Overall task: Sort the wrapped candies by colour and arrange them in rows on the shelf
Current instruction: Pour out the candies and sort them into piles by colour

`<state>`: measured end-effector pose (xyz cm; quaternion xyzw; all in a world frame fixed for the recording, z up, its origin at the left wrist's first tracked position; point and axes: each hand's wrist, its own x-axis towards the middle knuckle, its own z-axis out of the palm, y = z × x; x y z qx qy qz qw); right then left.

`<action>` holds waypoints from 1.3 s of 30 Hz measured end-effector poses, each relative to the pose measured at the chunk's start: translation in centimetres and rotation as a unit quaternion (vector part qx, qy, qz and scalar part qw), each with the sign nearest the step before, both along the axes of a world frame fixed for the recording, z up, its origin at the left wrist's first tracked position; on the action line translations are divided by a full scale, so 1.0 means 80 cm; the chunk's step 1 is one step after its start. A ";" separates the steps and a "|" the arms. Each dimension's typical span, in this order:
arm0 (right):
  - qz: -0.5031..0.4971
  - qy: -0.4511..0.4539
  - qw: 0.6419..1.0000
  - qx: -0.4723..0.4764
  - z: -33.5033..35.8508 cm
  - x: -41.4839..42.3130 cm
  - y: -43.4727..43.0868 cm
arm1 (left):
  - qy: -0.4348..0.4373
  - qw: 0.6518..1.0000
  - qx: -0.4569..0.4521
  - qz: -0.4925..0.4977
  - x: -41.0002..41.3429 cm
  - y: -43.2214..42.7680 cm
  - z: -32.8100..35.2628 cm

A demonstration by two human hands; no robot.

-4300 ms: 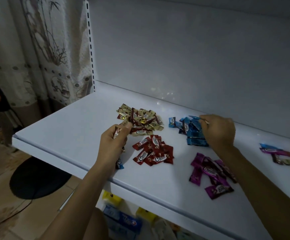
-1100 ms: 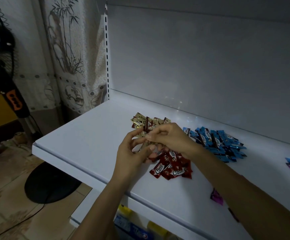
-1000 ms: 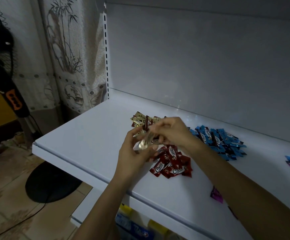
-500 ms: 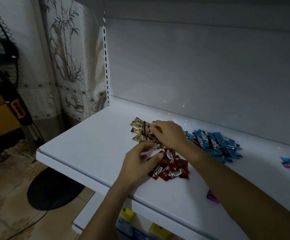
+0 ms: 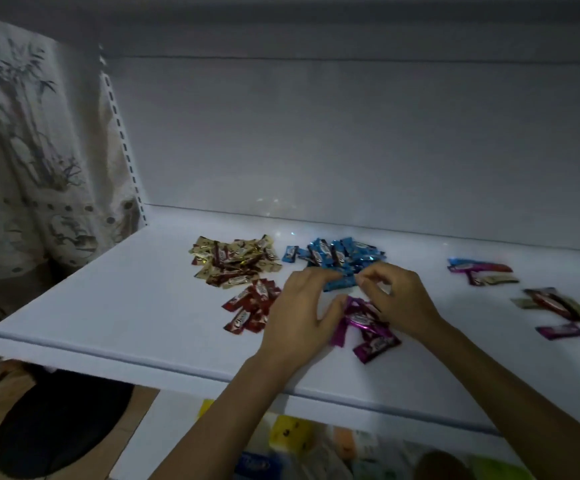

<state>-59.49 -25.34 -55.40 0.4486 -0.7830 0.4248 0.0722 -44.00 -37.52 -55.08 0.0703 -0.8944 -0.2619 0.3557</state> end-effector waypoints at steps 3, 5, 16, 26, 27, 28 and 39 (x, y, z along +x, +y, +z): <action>-0.063 0.005 0.998 0.015 -0.010 -0.010 0.055 | -0.041 0.997 -0.014 -0.066 -0.034 0.048 -0.003; -0.096 0.020 0.994 0.045 -0.016 -0.017 0.090 | -0.052 0.994 -0.012 -0.099 -0.054 0.074 -0.006; -0.337 -0.018 0.940 0.052 -0.016 -0.068 0.266 | -0.186 0.961 -0.099 -0.179 -0.186 0.201 -0.035; -0.345 -0.098 0.891 0.278 -0.032 -0.173 0.292 | -0.188 0.963 -0.156 -0.117 -0.309 0.208 -0.039; -0.341 -0.092 0.891 0.286 -0.032 -0.188 0.284 | -0.184 0.964 -0.159 -0.112 -0.319 0.205 -0.040; -0.343 -0.089 0.888 0.294 -0.034 -0.202 0.274 | -0.187 0.963 -0.162 -0.108 -0.329 0.201 -0.040; -0.305 -0.085 0.927 0.202 -0.050 -0.238 0.228 | -0.240 0.934 -0.155 -0.215 -0.412 0.194 -0.041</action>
